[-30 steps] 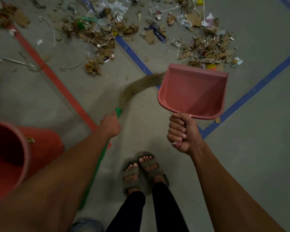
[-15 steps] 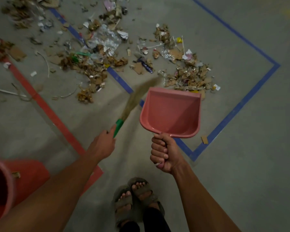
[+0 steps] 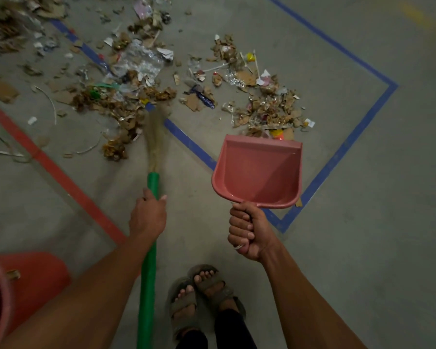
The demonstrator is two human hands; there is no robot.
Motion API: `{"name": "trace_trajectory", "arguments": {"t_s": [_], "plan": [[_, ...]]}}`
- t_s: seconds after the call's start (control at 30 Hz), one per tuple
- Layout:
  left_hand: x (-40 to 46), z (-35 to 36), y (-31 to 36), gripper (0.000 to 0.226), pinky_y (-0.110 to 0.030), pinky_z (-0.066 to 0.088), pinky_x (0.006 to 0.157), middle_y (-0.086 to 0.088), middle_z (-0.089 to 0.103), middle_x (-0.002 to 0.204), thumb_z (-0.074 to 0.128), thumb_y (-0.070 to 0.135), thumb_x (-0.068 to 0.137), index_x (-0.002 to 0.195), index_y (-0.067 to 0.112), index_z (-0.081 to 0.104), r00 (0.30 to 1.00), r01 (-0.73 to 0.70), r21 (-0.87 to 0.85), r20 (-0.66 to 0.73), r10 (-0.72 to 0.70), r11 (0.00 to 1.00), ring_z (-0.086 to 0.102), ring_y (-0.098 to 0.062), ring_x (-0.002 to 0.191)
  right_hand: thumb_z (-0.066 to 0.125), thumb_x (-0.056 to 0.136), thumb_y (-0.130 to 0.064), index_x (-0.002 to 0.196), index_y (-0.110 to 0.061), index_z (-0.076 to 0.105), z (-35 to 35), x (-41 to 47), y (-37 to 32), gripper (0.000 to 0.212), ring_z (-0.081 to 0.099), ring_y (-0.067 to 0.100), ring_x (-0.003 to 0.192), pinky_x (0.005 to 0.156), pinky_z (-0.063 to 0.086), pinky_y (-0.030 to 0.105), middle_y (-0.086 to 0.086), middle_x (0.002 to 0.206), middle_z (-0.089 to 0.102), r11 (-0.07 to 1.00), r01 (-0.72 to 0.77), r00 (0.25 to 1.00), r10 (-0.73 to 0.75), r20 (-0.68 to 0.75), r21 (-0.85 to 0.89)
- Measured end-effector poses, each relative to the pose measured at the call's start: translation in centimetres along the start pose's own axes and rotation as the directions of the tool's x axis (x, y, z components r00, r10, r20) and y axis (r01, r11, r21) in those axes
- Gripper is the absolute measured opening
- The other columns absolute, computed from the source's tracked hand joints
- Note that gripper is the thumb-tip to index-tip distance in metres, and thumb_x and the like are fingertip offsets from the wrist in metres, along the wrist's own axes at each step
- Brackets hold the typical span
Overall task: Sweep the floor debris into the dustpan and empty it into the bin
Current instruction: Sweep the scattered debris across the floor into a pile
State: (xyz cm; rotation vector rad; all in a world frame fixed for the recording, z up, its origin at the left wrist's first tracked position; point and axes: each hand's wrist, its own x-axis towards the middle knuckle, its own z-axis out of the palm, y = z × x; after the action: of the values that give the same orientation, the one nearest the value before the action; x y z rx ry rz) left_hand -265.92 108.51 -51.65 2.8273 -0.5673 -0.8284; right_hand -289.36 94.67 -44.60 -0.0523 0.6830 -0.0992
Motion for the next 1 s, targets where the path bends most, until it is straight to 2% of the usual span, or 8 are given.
{"name": "trace_trajectory", "arguments": {"t_s": [0.1, 0.3, 0.5, 0.7, 0.77, 0.83, 0.9, 1.0], "plan": [[-1.6, 0.6, 0.8, 0.044, -0.052, 0.05, 0.085, -0.023, 0.055, 0.124, 0.036, 0.036, 0.108, 0.138, 0.004, 0.043, 0.972, -0.228, 0.031, -0.048, 0.23, 0.973, 0.059, -0.046, 0.103, 0.047, 0.098, -0.018, 0.059, -0.022, 0.031, -0.5, -1.2, -0.6, 0.043, 0.016, 0.006, 0.029, 0.034, 0.014, 0.017, -0.008, 0.039, 0.021, 1.0, 0.019, 1.0, -0.019, -0.024, 0.007], [-5.2, 3.0, 5.6, 0.056, -0.047, 0.053, 0.088, -0.017, 0.053, 0.128, 0.051, 0.034, 0.105, 0.152, 0.008, 0.039, 0.836, -0.547, -0.037, 0.03, 0.548, 0.836, 0.061, -0.041, 0.105, 0.046, 0.098, -0.019, 0.059, -0.022, 0.032, -2.6, -4.4, -2.7, 0.042, 0.021, 0.006, 0.027, 0.032, 0.017, 0.017, -0.008, 0.038, 0.022, 0.995, 0.088, 0.996, -0.087, -0.012, 0.042], [-9.3, 8.5, 12.2, 0.061, -0.043, 0.052, 0.083, -0.006, 0.044, 0.116, 0.049, 0.036, 0.103, 0.159, 0.025, 0.026, 0.687, -0.695, -0.083, 0.216, 0.694, 0.714, 0.06, -0.033, 0.093, 0.045, 0.099, -0.02, 0.056, -0.022, 0.034, -6.8, -8.9, -5.6, 0.044, 0.014, 0.007, 0.028, 0.033, 0.013, 0.018, -0.008, 0.038, 0.023, 0.976, 0.195, 0.981, -0.192, -0.036, 0.101], [-12.4, 15.7, 17.7, 0.07, -0.046, 0.053, 0.086, -0.006, 0.046, 0.12, 0.049, 0.029, 0.103, 0.162, 0.036, 0.012, 0.548, -0.761, -0.002, 0.533, 0.645, 0.649, 0.058, -0.03, 0.095, 0.047, 0.097, -0.021, 0.057, -0.022, 0.035, -13.1, -12.8, -7.9, 0.042, 0.009, 0.007, 0.032, 0.037, 0.007, 0.02, -0.009, 0.038, 0.022, 0.948, 0.289, 0.955, -0.274, -0.115, 0.133], [-13.0, 18.0, 19.1, 0.07, -0.044, 0.054, 0.086, -0.01, 0.048, 0.117, 0.052, 0.025, 0.1, 0.162, 0.033, 0.018, 0.574, -0.738, 0.068, 0.586, 0.572, 0.671, 0.06, -0.033, 0.096, 0.046, 0.097, -0.02, 0.056, -0.022, 0.035, -15.1, -13.7, -8.2, 0.042, 0.008, 0.007, 0.031, 0.035, 0.007, 0.019, -0.009, 0.038, 0.022, 0.942, 0.304, 0.949, -0.285, -0.137, 0.144], [-12.9, 19.8, 20.0, 0.064, -0.043, 0.053, 0.09, -0.016, 0.052, 0.12, 0.052, 0.024, 0.099, 0.159, 0.026, 0.028, 0.648, -0.659, 0.117, 0.59, 0.481, 0.743, 0.061, -0.037, 0.104, 0.045, 0.097, -0.021, 0.056, -0.022, 0.035, -16.9, -14.2, -8.2, 0.042, 0.008, 0.007, 0.031, 0.034, 0.009, 0.019, -0.009, 0.038, 0.022, 0.934, 0.317, 0.944, -0.294, -0.15, 0.163], [-12.3, 20.6, 20.5, 0.061, -0.045, 0.051, 0.096, -0.02, 0.055, 0.127, 0.051, 0.022, 0.099, 0.157, 0.021, 0.032, 0.744, -0.543, 0.138, 0.537, 0.398, 0.828, 0.06, -0.039, 0.114, 0.044, 0.098, -0.021, 0.056, -0.021, 0.035, -18.3, -14.4, -8.1, 0.043, 0.008, 0.007, 0.031, 0.033, 0.011, 0.018, -0.009, 0.038, 0.021, 0.931, 0.318, 0.943, -0.29, -0.165, 0.182], [-11.4, 20.3, 20.9, 0.064, -0.047, 0.045, 0.103, -0.021, 0.05, 0.141, 0.047, 0.023, 0.103, 0.162, 0.017, 0.022, 0.866, -0.37, 0.134, 0.408, 0.289, 0.92, 0.054, -0.039, 0.126, 0.045, 0.098, -0.021, 0.056, -0.022, 0.034, -19.7, -14.5, -7.8, 0.043, 0.015, 0.006, 0.027, 0.033, 0.011, 0.018, -0.009, 0.038, 0.021, 0.929, 0.319, 0.941, -0.287, -0.179, 0.187]]}}
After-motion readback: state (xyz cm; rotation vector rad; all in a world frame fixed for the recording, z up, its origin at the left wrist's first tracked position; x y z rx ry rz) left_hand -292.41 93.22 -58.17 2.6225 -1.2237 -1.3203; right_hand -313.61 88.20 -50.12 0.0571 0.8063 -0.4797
